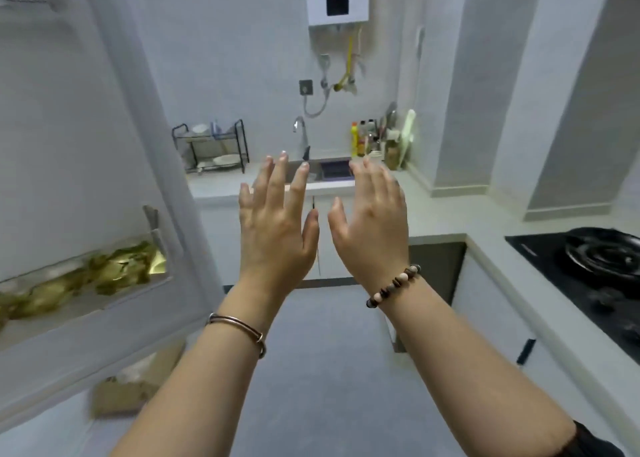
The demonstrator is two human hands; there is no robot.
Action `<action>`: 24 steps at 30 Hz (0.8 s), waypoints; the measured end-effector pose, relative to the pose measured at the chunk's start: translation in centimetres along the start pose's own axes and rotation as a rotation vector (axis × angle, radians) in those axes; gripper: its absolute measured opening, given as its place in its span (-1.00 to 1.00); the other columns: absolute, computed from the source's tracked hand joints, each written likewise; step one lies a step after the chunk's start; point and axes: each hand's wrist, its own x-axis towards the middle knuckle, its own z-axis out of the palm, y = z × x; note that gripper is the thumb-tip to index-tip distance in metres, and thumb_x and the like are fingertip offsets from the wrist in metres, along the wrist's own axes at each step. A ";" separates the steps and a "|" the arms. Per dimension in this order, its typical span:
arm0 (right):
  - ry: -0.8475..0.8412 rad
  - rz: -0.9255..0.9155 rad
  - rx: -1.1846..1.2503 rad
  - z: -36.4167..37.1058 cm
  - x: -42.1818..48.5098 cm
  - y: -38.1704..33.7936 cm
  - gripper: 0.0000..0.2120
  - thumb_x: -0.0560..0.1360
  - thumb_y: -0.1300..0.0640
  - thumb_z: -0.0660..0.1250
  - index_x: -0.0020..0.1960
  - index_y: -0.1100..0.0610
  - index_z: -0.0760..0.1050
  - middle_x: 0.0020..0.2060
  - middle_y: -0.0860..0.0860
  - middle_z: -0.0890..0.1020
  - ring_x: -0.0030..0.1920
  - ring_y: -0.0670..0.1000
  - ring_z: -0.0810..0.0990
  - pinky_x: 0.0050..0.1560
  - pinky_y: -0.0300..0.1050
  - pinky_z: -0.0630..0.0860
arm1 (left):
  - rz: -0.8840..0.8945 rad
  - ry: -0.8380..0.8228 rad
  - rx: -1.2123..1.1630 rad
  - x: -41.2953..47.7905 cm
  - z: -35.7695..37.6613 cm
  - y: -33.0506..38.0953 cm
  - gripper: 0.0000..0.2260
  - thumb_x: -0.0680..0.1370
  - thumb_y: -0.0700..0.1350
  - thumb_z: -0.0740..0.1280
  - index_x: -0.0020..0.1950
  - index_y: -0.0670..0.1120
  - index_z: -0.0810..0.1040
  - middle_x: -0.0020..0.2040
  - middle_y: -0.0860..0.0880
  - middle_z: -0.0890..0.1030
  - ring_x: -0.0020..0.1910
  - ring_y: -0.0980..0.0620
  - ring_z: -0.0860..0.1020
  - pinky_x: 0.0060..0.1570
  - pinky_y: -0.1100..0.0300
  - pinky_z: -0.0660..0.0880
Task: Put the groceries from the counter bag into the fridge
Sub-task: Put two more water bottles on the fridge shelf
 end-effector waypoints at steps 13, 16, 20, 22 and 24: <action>-0.080 0.555 -0.596 -18.9 -7.1 33.3 -0.43 0.56 -0.09 0.05 0.46 0.20 0.19 0.47 0.17 0.21 0.49 0.15 0.12 0.44 0.15 0.12 | 0.320 -0.394 -0.298 2.7 21.8 32.6 -0.44 0.57 0.18 -0.07 0.55 0.04 -0.02 0.57 -0.07 -0.05 0.54 -0.07 -0.17 0.43 -0.13 -0.18; -0.083 0.684 -0.676 -21.8 -9.6 37.6 -0.43 0.57 -0.09 0.08 0.48 0.19 0.17 0.49 0.15 0.18 0.50 0.13 0.09 0.46 0.16 0.10 | 0.416 -0.473 -0.396 1.7 25.0 38.4 -0.43 0.57 0.18 -0.07 0.55 0.02 0.02 0.57 -0.08 -0.03 0.54 -0.09 -0.14 0.44 -0.16 -0.13; -0.062 0.840 -0.767 -24.7 -12.3 41.7 -0.44 0.57 -0.09 0.09 0.48 0.17 0.16 0.50 0.13 0.16 0.51 0.11 0.05 0.47 0.14 0.06 | 0.525 -0.571 -0.555 0.3 28.6 44.8 -0.43 0.56 0.16 -0.03 0.54 -0.01 0.11 0.56 -0.10 0.07 0.54 -0.12 -0.04 0.43 -0.20 -0.02; -0.037 0.909 -0.820 -26.3 -13.6 43.2 -0.44 0.57 -0.09 0.09 0.49 0.16 0.16 0.50 0.12 0.15 0.51 0.10 0.05 0.47 0.12 0.04 | 0.588 -0.607 -0.646 -0.4 30.0 47.8 -0.43 0.56 0.16 -0.03 0.53 -0.04 0.14 0.55 -0.11 0.10 0.54 -0.12 -0.01 0.42 -0.19 0.01; -0.003 0.995 -0.871 -28.2 -15.3 44.3 -0.44 0.58 -0.09 0.09 0.49 0.15 0.16 0.50 0.12 0.14 0.51 0.10 0.05 0.48 0.11 0.04 | 0.654 -0.655 -0.732 -1.4 31.0 50.7 -0.43 0.56 0.16 -0.04 0.52 -0.06 0.16 0.54 -0.13 0.13 0.53 -0.14 0.03 0.41 -0.18 0.06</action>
